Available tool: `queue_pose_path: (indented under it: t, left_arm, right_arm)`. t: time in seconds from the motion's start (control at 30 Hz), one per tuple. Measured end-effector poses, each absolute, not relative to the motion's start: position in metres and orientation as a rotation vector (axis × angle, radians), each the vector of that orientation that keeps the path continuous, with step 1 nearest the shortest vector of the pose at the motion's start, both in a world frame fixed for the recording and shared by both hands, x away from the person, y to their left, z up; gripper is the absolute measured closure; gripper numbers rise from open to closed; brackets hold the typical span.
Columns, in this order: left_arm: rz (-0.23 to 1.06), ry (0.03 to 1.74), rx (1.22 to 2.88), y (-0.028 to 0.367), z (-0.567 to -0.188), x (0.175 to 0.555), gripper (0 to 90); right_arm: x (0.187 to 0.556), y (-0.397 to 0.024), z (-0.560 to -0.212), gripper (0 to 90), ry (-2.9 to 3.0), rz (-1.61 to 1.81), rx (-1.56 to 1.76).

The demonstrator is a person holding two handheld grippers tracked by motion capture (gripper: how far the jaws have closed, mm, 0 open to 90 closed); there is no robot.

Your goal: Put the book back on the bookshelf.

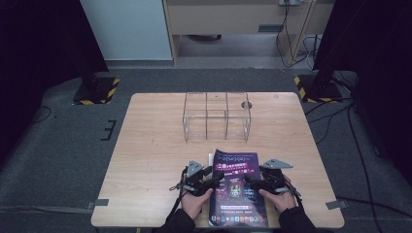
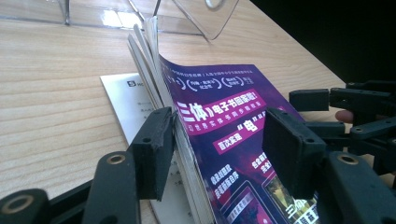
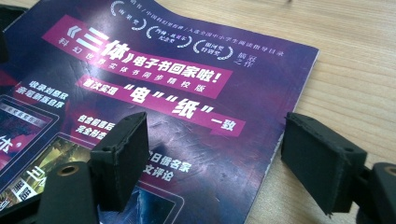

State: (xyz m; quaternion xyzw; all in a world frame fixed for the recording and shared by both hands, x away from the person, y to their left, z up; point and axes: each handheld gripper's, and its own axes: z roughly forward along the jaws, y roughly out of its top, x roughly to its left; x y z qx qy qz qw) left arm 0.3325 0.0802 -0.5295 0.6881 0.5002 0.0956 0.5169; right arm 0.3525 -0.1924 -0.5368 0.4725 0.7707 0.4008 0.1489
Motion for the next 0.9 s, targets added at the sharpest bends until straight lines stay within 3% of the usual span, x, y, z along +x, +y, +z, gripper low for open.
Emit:
queue_pose_path:
  t: [0.7,0.9]
  left_arm:
    - [0.245,1.197,1.631,0.0807,-0.5362,0.3290,41.7]
    - [0.217,1.267,1.713,0.0849,-0.5371,0.3378,40.9]
  right_arm:
    - [0.3525,-0.1932,-0.5368,25.5,2.220,1.146,1.347]
    - [0.3526,-0.1933,-0.5368,25.6,2.224,1.141,1.339]
